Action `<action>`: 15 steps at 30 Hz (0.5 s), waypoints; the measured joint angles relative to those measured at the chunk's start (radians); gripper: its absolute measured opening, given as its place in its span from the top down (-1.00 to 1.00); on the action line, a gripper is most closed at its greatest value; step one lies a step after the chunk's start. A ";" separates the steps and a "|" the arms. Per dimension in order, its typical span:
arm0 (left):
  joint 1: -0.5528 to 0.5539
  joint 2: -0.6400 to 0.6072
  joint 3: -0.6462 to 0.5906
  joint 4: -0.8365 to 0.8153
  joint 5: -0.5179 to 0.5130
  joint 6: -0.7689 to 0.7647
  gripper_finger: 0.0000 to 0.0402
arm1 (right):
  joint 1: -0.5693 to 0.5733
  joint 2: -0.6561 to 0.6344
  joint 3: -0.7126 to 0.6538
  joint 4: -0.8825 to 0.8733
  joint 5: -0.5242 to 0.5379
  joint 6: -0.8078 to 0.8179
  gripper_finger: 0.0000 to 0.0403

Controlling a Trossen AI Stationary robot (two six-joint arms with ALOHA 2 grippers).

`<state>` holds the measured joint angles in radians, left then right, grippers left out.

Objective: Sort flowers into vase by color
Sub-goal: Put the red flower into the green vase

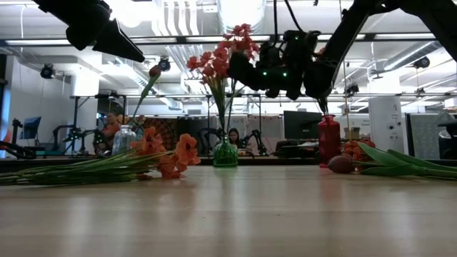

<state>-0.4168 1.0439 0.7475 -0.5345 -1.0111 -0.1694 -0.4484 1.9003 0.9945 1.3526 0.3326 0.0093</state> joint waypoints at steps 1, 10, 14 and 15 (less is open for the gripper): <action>0.000 0.000 0.000 0.000 0.000 0.000 0.05 | 0.001 0.000 0.001 0.003 0.000 -0.006 0.87; 0.000 0.000 0.000 0.000 0.000 0.003 0.05 | 0.001 0.000 0.001 0.003 0.000 -0.002 0.87; 0.000 0.000 0.000 0.000 0.000 0.003 0.05 | 0.001 0.000 0.001 -0.008 0.000 -0.002 0.87; 0.000 0.000 0.000 0.000 0.000 0.003 0.05 | 0.001 0.000 0.000 -0.010 0.000 -0.002 0.87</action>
<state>-0.4168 1.0439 0.7475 -0.5346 -1.0111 -0.1665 -0.4477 1.9003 0.9947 1.3430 0.3328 0.0074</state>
